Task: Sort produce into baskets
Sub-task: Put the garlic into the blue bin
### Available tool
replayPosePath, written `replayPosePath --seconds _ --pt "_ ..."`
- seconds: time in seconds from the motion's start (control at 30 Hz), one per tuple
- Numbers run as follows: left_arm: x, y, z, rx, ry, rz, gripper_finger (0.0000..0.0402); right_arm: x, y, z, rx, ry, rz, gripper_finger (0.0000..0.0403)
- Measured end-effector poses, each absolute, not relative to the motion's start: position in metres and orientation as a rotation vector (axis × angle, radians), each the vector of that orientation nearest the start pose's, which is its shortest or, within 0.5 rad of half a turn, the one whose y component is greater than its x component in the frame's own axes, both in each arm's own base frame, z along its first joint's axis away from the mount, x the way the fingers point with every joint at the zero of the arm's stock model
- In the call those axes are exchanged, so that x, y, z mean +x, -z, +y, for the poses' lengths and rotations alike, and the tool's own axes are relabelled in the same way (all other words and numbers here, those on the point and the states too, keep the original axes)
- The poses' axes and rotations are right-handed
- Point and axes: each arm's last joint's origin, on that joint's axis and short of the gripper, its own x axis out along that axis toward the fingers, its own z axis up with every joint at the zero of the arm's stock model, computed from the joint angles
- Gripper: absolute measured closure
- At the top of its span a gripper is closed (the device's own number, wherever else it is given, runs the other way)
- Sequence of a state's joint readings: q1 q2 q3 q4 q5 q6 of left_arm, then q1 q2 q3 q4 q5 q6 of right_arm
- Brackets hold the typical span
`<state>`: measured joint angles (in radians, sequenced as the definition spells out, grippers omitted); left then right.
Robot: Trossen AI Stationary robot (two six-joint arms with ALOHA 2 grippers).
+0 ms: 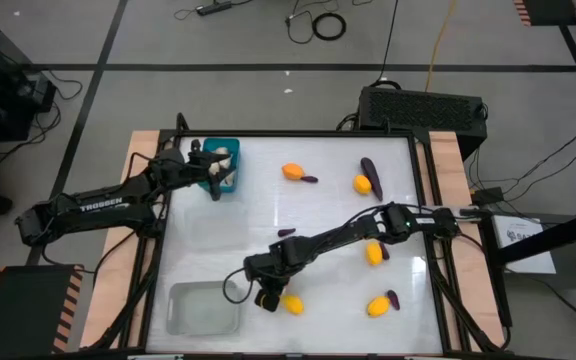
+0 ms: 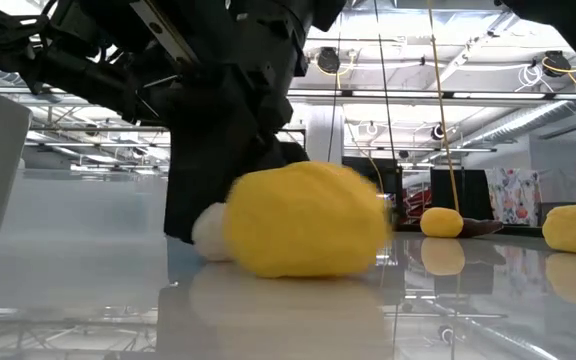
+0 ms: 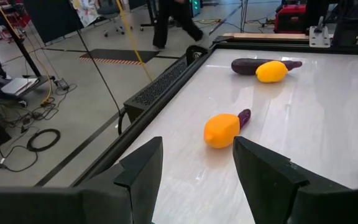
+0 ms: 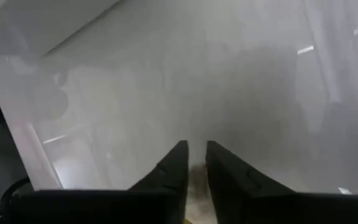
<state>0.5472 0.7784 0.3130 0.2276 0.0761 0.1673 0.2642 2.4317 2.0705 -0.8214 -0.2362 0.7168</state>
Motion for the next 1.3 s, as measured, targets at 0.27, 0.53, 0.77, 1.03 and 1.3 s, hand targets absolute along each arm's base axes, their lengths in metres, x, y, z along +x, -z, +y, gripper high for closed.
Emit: replayPosePath --seconds 0.27,0.53,0.77,1.03,1.3 --pt "0.148 -0.21 0.088 0.094 -0.449 0.268 0.0198 0.493 -0.157 0.121 0.565 -0.015 1.279 0.04" --pt "0.148 -0.21 0.088 0.094 -0.449 0.268 0.0198 0.496 -0.157 0.107 0.592 -0.037 1.283 0.0399" --pt "0.148 -0.21 0.088 0.094 -0.449 0.268 0.0198 0.497 -0.158 0.099 0.706 -0.019 1.305 0.0399" --pt "0.148 -0.21 0.088 0.093 -0.449 0.268 0.0198 0.496 -0.163 0.098 0.781 0.025 1.321 0.0377" --pt "0.148 -0.21 0.088 0.092 -0.449 0.27 0.0198 0.485 -0.223 0.103 0.686 0.155 1.305 0.0333"
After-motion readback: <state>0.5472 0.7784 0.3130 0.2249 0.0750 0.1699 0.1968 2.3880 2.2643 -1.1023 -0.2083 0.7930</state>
